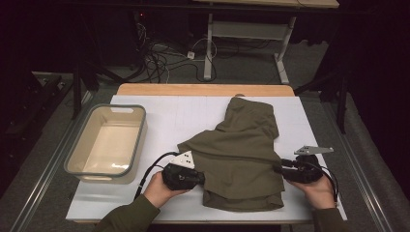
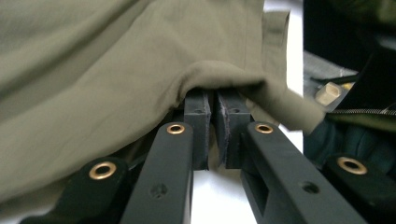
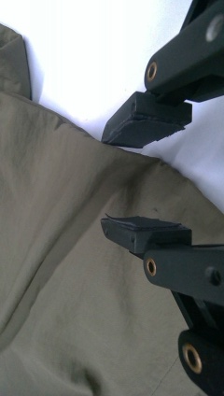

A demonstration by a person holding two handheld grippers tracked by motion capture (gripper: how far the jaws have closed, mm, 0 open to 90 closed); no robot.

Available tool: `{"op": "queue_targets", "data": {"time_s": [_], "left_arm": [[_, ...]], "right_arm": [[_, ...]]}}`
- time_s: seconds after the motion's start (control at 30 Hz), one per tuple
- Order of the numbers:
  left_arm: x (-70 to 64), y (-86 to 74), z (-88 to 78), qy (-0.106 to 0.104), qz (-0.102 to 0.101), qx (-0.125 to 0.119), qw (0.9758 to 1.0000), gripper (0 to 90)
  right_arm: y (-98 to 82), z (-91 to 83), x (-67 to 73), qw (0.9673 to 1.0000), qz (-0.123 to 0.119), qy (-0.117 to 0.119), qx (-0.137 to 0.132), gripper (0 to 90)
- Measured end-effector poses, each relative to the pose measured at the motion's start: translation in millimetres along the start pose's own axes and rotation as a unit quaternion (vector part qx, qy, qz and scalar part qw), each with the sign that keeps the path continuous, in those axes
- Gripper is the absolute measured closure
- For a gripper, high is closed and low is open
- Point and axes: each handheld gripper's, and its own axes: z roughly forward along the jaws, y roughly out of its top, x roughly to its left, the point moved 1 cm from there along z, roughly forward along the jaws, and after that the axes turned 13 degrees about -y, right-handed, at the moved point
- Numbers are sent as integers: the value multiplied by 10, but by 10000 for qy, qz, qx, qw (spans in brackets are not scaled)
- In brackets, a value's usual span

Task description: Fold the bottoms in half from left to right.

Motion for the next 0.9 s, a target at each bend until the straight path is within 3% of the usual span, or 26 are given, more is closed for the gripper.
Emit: {"op": "queue_targets", "data": {"time_s": [0.1,0.2,0.23,0.3,0.4,0.43,0.53,0.57,0.6,0.67,0.77,0.83,0.9], "left_arm": [[32,60,91,-25,32,62,10000,827],[35,62,183,-179,-88,419,9989,825],[27,33,196,-124,-126,650,9977,825],[7,-73,178,-154,-228,904,9955,825],[-7,-281,80,-8,-370,1289,9910,827],[1,-332,22,-68,-481,1160,9921,827],[18,-420,-123,122,-607,1094,9921,824],[8,-423,-222,159,-620,842,9944,780],[8,-423,-222,159,-620,842,9944,763],[-25,-388,-283,79,-583,562,9967,725],[-98,-337,-257,-116,-481,335,9982,608],[-143,-294,-197,123,-329,401,9986,519],[-144,-271,-144,78,-257,451,9986,489]], "right_arm": [[0,8,-6,10000,10,2,9,539],[-8,15,-6,10000,4,-7,25,536],[-18,12,-5,10000,7,-3,29,532],[-21,12,-6,10000,6,-3,19,530],[-23,1,1,10000,2,22,3,516],[-23,1,1,10000,2,22,3,516],[-29,-18,29,10000,-50,65,-16,510],[-39,-58,59,9999,-108,97,-42,508],[-39,-58,59,9999,-108,97,-42,508],[-35,-120,100,9997,-142,165,-81,509],[-44,-184,163,9993,-238,227,-161,510],[-79,-202,186,9994,-263,171,-146,510],[-109,-210,160,9996,-228,59,-166,510]]}}
